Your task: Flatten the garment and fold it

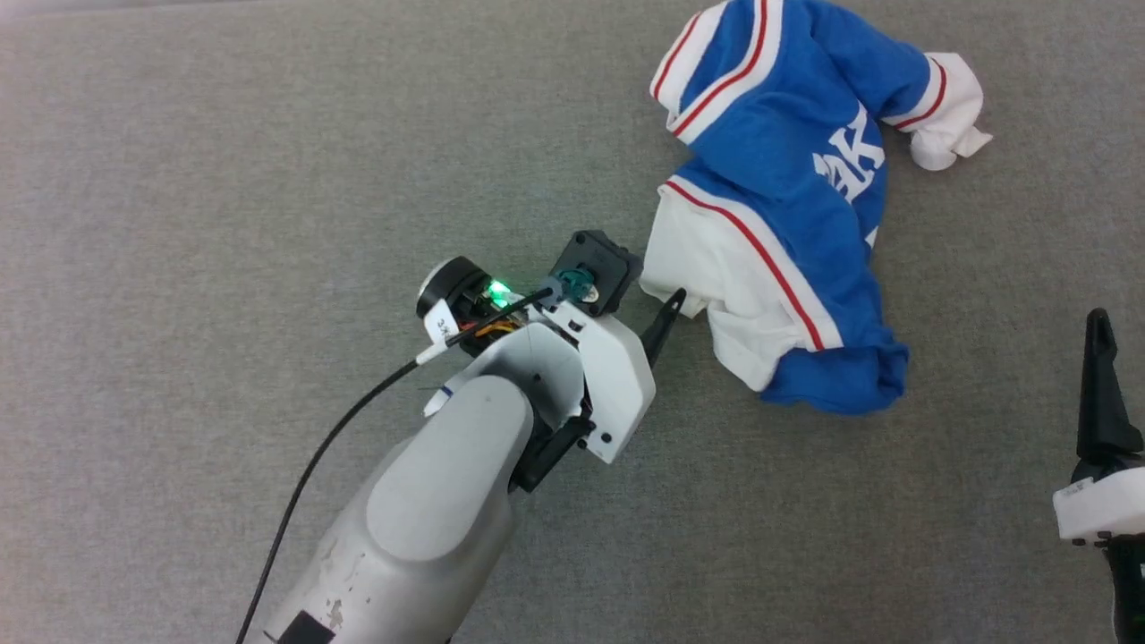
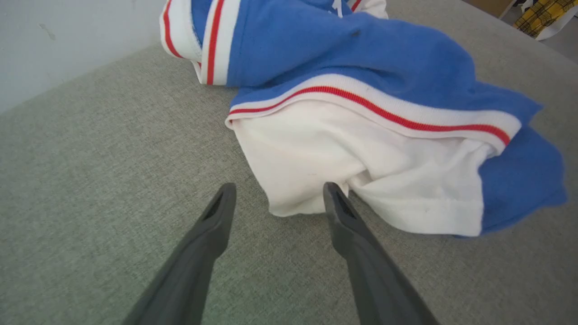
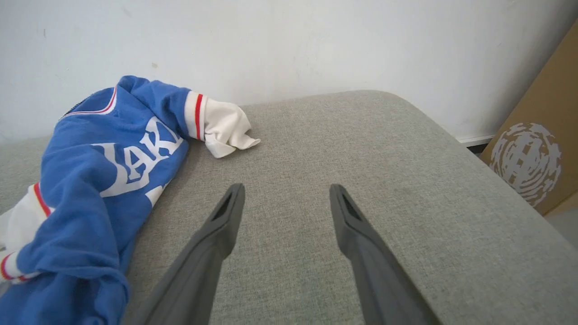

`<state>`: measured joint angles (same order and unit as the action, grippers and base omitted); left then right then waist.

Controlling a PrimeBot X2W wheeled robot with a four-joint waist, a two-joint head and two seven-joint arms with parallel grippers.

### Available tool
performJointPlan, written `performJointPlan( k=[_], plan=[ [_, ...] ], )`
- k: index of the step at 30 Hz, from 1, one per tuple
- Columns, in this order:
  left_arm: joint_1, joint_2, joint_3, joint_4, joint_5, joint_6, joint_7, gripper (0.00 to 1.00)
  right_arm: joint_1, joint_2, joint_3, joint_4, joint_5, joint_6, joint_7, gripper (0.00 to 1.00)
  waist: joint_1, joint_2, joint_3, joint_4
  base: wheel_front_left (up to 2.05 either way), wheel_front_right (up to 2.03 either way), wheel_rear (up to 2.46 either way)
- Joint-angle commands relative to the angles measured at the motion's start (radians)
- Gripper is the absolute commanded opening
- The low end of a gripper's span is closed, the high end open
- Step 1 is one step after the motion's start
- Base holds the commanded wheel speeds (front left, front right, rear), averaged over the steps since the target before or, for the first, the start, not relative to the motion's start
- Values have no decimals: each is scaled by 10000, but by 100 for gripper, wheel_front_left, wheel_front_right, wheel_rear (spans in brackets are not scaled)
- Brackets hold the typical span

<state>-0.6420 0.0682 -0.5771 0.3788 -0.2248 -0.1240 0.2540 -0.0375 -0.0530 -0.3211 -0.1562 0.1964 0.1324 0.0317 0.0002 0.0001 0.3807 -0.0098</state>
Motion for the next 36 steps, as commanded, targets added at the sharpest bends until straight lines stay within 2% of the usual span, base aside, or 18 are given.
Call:
performJointPlan(
  k=[1, 6, 7, 8, 9, 17, 24, 28, 32, 36],
  plan=[
    [-221, -5, -27, 99, -41, -64, 12, 100, -118, 27, -5, 57, 69, -17, -75, 100, -2, -1, 156, -153, 0, 0, 0],
    [-407, -49, -124, 608, -145, -13, 114, 100, -180, 27, 58, 250, 132, -17, -152, 100, -2, -1, 251, -247, 0, 0, 0],
    [-438, -56, -164, 729, -136, 15, 160, 48, -202, 27, 77, 290, 141, -17, -167, 100, -2, -1, 257, -259, 0, 0, 0],
    [-468, -62, -185, 827, -130, 54, 154, 3, -222, 27, 96, 326, 151, -17, -183, 100, -2, -1, 258, -270, 0, 0, 0],
    [-488, -69, -198, 930, -141, 90, 163, 0, -241, 27, 118, 356, 161, -17, -194, 100, -2, -1, 252, -281, 0, 0, 0],
    [-317, -125, -3, 974, -876, 179, -290, 0, -217, 28, 35, 529, 109, -17, -212, 100, -2, -1, -114, -129, 0, 0, 0],
    [1049, -65, 1121, -776, -2418, 668, -690, 0, -2, 28, 34, 572, 76, -17, -110, 100, -2, -1, -844, 196, 0, 0, 0],
    [2775, 631, 2083, -2684, -3327, 1161, -337, 0, 184, 28, -45, 546, 78, -17, -12, 100, -2, -1, -1132, 428, 0, 0, 0],
    [4887, 1690, 3251, -4758, -3807, 2010, 117, 0, 393, 28, -60, 484, 115, -17, 113, 100, -2, -1, -1222, 655, 0, 0, 0],
    [6993, 2407, 4494, -6258, -4421, 2710, 507, 0, 560, 28, -79, 421, 102, -17, 262, 100, -2, -1, -1224, 873, 0, 0, 0]
  ],
)
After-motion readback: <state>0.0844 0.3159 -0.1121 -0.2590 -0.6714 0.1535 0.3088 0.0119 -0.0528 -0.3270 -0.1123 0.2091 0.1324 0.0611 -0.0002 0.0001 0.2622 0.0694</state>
